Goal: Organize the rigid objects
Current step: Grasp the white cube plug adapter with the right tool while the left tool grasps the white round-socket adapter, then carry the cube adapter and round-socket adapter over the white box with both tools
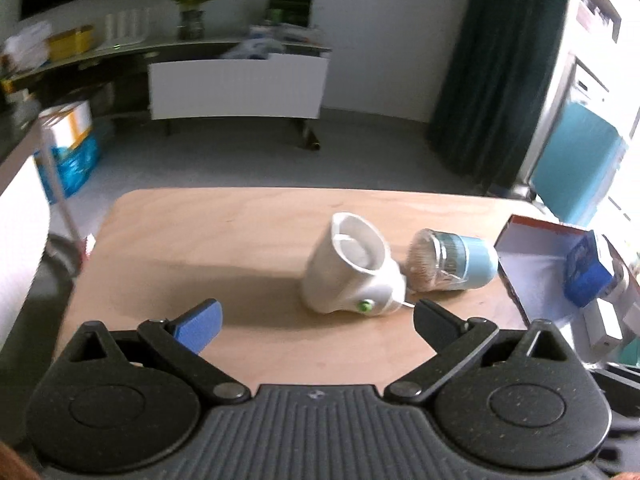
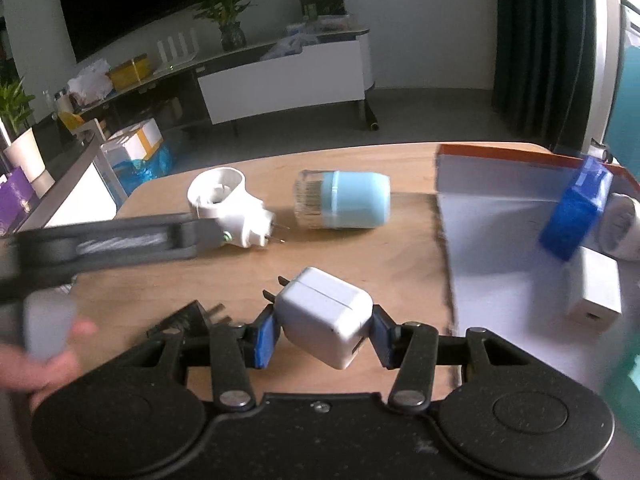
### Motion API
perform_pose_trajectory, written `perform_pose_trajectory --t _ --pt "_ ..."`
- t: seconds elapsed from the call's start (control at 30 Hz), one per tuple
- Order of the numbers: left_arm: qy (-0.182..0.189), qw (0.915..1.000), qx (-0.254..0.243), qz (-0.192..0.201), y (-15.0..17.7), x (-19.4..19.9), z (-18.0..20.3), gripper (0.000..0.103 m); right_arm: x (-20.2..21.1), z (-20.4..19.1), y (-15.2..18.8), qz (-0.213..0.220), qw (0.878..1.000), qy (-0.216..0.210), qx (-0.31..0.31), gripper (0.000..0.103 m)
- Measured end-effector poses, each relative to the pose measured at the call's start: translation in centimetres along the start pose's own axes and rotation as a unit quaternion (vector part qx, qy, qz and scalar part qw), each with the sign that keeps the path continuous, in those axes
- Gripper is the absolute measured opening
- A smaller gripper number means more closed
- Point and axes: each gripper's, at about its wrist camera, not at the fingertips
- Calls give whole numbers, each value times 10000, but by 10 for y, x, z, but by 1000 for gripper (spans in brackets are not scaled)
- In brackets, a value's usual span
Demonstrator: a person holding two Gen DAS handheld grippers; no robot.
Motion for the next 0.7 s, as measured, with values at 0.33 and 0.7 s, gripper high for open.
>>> perform_pose_trajectory --t 0.33,0.7 --pt "-110 9983 -529 -217 -7 -46 17 100 14 18 -1 138 9997 -118 -164 59" --pt "-20 9992 -406 -13 3 -19 14 56 25 20 -3 269 9993 -148 -211 59"
Point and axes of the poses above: each gripper's, at about its wrist camera, not at the fingertips, and x roughly against the way its jaws point, z to its right, y to its underside, and after that the axes turned 2 degrees about -y, right-handed
